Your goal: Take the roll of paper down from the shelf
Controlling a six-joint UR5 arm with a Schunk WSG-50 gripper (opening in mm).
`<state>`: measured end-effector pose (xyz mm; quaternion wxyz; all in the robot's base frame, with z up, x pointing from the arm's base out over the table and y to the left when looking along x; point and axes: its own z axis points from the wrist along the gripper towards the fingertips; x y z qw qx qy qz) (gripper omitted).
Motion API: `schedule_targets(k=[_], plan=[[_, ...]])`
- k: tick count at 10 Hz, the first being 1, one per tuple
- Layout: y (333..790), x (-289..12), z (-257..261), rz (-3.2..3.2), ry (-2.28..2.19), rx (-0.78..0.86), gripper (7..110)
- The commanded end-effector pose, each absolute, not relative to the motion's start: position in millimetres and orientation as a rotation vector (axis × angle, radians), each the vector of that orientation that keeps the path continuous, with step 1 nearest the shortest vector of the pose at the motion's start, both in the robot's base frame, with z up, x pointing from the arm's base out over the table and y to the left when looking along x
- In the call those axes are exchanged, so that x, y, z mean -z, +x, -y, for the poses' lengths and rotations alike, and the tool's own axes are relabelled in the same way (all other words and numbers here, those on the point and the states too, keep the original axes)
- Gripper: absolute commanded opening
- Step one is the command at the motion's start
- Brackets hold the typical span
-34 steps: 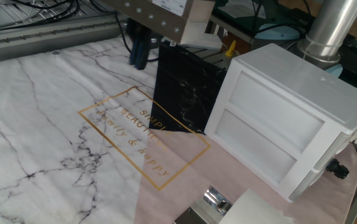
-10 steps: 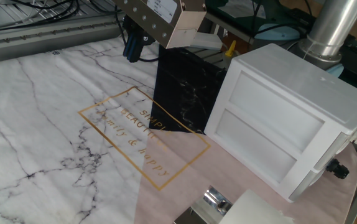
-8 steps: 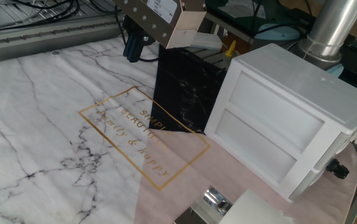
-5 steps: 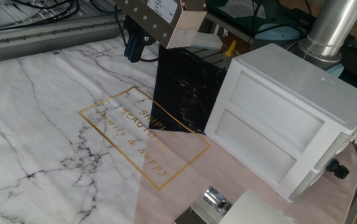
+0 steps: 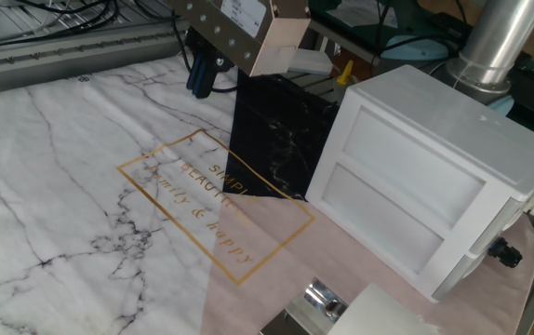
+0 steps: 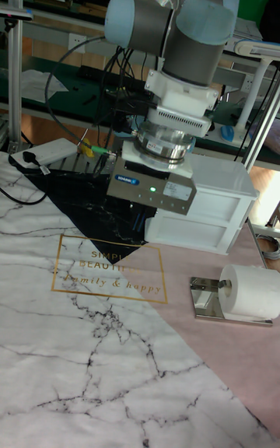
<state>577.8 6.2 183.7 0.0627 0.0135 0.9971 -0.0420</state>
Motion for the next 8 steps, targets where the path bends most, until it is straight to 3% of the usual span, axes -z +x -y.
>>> schedule_targets(k=[1,2,3,5,8], plan=[[616.8,-108.5,-15.8,-3.000,0.059,0.127,7],[626.5,-80.1,-14.0,-3.004,0.056,0.158,7],[629.6,-72.8,-14.1,-3.007,0.041,0.171,7],[639.8,-80.1,-40.2,-3.034,0.071,0.160,7],[646.0,-80.6,-124.5,-3.036,0.211,0.176,7]])
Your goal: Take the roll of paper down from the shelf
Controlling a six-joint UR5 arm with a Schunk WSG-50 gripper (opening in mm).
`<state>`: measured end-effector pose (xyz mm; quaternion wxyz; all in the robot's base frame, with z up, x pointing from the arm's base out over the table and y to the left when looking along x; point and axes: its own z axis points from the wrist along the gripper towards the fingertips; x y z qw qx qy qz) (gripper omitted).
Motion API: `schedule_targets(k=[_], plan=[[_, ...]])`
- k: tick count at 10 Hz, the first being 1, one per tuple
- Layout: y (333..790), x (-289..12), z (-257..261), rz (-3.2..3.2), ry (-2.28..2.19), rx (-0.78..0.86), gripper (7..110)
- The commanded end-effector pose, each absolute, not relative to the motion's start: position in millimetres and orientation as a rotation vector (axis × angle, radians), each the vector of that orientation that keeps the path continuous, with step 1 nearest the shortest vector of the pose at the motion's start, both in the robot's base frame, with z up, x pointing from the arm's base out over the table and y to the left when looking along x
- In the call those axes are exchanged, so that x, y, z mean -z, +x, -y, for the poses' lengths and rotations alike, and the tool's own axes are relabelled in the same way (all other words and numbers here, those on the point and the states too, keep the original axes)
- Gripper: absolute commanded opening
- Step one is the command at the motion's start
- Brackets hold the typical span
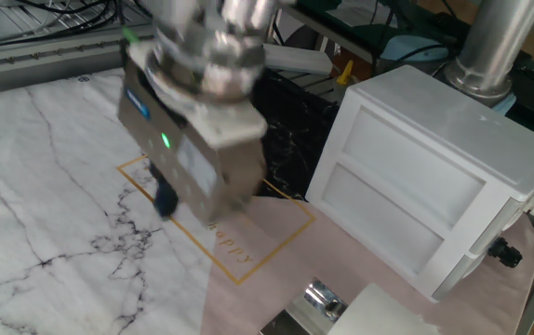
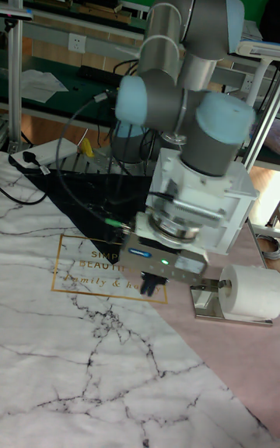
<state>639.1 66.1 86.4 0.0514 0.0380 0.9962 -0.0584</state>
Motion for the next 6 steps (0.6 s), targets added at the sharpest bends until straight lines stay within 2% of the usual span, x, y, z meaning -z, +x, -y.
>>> schedule_targets(k=[1,2,4,6], plan=[[637.5,-85.2,-148.7,-3.055,0.226,0.195,7],[625.2,-88.8,-172.5,-3.086,0.220,0.192,7],[592.7,-84.9,-221.2,-3.159,0.222,-0.033,7],[593.0,-84.1,-215.2,-3.138,0.243,0.019,7]])
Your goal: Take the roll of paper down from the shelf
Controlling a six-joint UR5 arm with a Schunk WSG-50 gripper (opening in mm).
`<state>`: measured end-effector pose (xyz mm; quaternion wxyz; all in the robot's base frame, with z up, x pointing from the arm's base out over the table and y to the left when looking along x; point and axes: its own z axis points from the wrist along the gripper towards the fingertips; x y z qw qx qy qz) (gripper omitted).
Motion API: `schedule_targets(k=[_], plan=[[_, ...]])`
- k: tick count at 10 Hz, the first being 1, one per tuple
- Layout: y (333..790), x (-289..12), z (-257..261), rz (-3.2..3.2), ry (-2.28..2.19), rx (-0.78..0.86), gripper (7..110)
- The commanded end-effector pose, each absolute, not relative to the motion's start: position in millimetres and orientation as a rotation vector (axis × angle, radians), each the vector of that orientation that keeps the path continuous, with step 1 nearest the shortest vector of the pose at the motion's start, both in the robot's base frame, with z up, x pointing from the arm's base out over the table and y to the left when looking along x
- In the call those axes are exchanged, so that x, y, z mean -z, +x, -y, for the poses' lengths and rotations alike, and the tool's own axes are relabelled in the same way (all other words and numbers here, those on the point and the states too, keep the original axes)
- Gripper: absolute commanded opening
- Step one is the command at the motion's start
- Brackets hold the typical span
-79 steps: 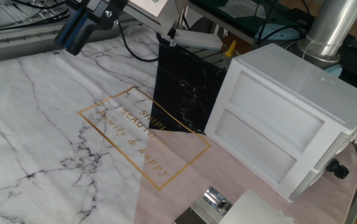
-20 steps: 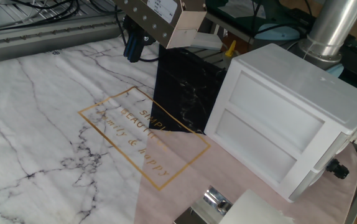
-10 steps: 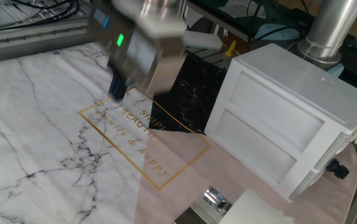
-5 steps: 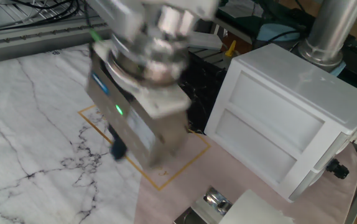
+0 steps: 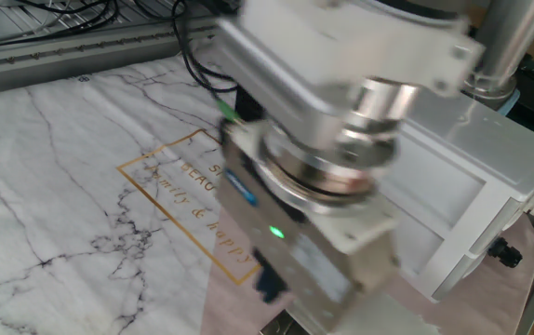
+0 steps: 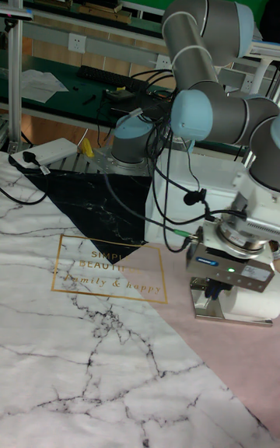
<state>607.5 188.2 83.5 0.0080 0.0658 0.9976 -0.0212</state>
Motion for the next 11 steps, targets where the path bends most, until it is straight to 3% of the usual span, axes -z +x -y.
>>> schedule_targets(k=[1,5,8,10,11], plan=[[594.8,-85.1,-208.2,-3.133,0.259,0.050,7],[594.2,-95.6,-206.1,-3.150,0.261,0.028,7],[631.6,-98.0,-224.0,-3.010,0.148,-0.094,7],[618.6,-96.7,-194.7,-3.059,0.107,0.090,7],[617.4,-96.7,-193.1,-3.063,0.116,0.100,7]])
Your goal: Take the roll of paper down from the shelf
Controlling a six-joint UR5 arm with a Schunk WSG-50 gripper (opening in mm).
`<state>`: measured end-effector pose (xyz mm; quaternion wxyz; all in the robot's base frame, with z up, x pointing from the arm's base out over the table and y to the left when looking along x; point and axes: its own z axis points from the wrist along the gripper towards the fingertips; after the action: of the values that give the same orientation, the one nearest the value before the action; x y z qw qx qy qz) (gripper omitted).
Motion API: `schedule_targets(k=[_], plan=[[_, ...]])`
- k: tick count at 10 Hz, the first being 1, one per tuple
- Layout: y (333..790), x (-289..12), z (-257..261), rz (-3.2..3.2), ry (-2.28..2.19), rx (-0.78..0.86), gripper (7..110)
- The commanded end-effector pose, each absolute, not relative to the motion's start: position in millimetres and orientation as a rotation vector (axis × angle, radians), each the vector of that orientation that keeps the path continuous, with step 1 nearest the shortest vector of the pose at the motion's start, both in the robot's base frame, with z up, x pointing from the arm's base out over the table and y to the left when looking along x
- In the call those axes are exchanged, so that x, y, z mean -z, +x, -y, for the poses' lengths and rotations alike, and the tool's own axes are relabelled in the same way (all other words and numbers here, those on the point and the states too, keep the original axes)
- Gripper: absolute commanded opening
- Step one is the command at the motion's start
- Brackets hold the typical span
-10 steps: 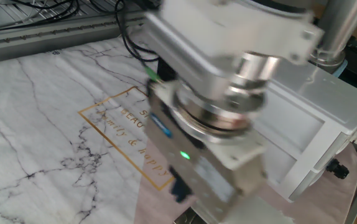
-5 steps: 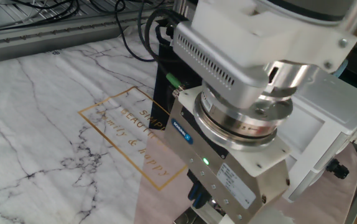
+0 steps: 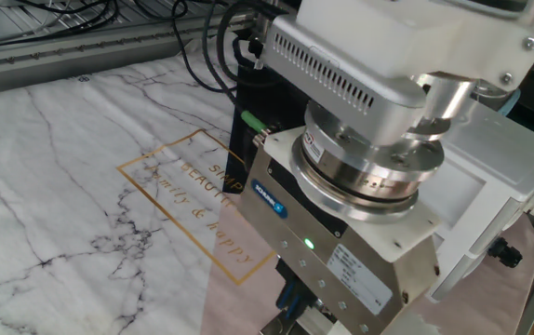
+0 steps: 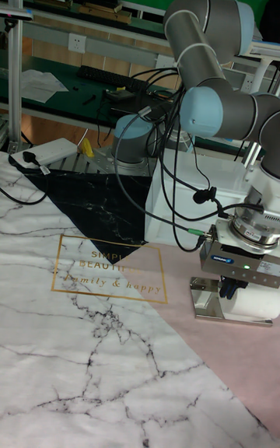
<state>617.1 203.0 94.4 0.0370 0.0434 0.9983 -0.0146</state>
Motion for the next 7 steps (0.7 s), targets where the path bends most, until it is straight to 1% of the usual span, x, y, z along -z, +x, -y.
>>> schedule_targets(k=[1,3,5,7], plan=[[615.9,-96.6,-192.7,-3.071,0.086,0.104,7],[626.0,-97.3,-196.6,-3.034,-0.012,0.083,7],[626.7,-97.2,-200.4,-3.031,-0.073,0.063,7],[619.9,-96.4,-216.0,-3.059,-0.038,-0.035,7]])
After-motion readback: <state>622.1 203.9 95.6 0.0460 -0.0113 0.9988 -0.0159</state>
